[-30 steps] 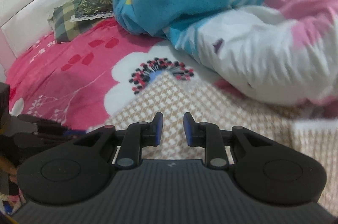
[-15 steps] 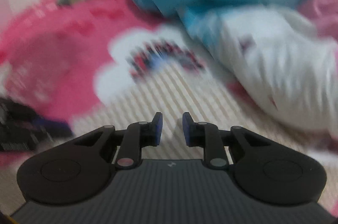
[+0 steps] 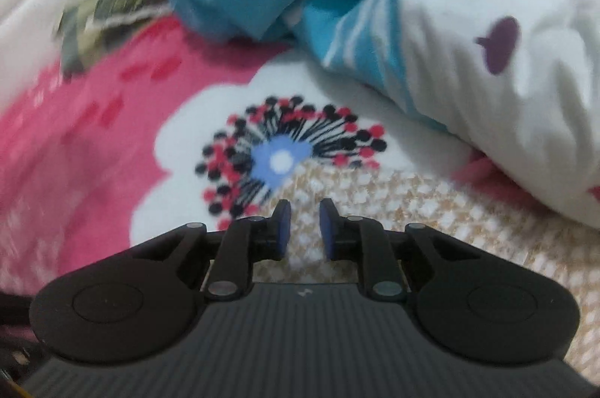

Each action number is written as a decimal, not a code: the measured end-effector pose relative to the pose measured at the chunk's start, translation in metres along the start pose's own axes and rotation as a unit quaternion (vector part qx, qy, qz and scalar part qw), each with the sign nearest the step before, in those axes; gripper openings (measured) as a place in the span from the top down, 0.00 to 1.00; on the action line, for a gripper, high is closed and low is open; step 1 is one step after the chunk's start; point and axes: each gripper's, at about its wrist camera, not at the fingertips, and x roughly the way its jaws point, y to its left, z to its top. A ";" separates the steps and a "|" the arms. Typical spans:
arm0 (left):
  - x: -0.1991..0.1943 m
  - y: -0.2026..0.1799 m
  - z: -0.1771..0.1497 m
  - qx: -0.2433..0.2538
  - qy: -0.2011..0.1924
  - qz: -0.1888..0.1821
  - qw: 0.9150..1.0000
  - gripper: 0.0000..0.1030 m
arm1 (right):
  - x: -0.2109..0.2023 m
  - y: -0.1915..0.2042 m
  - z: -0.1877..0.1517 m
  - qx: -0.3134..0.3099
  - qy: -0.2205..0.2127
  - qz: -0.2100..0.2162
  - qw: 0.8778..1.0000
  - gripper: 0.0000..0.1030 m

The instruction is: Fold clothes

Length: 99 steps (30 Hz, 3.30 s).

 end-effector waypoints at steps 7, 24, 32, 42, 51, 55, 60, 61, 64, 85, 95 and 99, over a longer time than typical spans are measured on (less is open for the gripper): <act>-0.004 -0.010 -0.005 0.025 -0.010 0.036 0.999 0.53 | -0.120 -0.032 -0.015 0.094 -0.069 -0.058 0.992 0.82; -0.073 -0.033 0.009 0.148 0.000 0.129 0.981 0.42 | -0.309 -0.122 -0.203 0.238 0.013 -0.168 0.956 0.73; -0.194 0.013 0.015 0.154 0.067 0.144 0.975 0.29 | -0.461 -0.104 -0.309 0.345 0.047 -0.083 0.934 0.43; -0.131 0.045 -0.139 0.107 0.245 0.069 0.961 0.37 | -0.382 -0.089 -0.411 0.481 0.058 -0.020 0.875 0.42; -0.134 0.047 -0.178 0.108 0.284 0.044 0.952 0.41 | -0.375 -0.040 -0.453 0.551 0.048 0.065 0.831 0.49; -0.135 0.045 -0.180 0.112 0.286 0.051 0.950 0.57 | -0.367 -0.022 -0.453 0.546 0.078 0.091 0.829 0.79; -0.143 0.033 -0.183 0.158 0.284 0.072 0.943 0.93 | -0.354 -0.012 -0.434 0.499 0.123 0.071 0.855 0.92; -0.147 0.028 -0.185 0.166 0.281 0.076 0.942 0.93 | -0.352 -0.011 -0.427 0.484 0.130 0.065 0.863 0.93; -0.162 0.019 -0.190 0.180 0.268 0.084 0.943 0.94 | -0.357 -0.003 -0.409 0.449 0.138 0.056 0.881 0.94; -0.220 0.011 -0.189 0.189 0.375 0.076 0.905 0.92 | -0.444 -0.019 -0.414 0.433 0.163 0.065 0.884 0.94; -0.229 0.015 -0.134 0.171 0.324 0.104 0.925 0.56 | -0.433 -0.040 -0.390 0.356 0.247 -0.082 0.898 0.60; -0.237 -0.016 -0.059 0.178 0.218 0.091 0.955 0.47 | -0.460 -0.060 -0.342 0.322 0.195 -0.130 0.917 0.60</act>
